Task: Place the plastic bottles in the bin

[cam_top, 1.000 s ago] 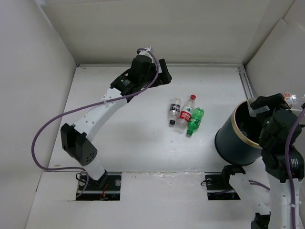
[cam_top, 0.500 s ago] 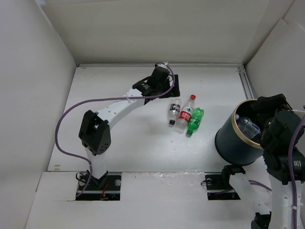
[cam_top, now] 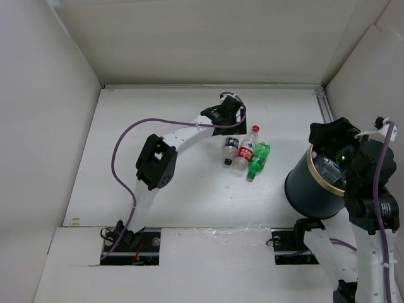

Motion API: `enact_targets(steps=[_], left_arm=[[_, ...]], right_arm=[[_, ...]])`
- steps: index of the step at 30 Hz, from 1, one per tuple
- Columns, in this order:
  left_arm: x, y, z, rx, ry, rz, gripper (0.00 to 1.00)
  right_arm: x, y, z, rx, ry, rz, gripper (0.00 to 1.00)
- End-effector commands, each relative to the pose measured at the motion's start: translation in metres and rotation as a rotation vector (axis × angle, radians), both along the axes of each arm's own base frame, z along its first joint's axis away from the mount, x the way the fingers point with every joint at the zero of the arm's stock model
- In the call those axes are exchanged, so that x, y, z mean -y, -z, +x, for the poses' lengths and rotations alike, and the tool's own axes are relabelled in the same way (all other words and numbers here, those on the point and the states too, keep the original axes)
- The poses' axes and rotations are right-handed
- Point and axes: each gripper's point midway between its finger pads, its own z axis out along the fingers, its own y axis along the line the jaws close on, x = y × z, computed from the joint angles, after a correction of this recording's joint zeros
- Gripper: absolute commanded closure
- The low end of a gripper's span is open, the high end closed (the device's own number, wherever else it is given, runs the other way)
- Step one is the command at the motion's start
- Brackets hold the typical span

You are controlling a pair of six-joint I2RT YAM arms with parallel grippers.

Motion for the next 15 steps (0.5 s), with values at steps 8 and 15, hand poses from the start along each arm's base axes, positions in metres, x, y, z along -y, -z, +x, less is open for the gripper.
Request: enact_targets(steps=[8, 15], left_arm=[[-0.014, 0.05, 0.017, -0.059, -0.113, 0.098, 0.27], [-0.066, 0.065, 0.029, -0.096, -0.233, 0.122, 0.84]], right_arm=[[-0.027, -0.031, -0.002, 0.115, -0.165, -0.025, 0.0], [-0.038, -0.035, -0.002, 0.123, -0.231, -0.03, 0.0]])
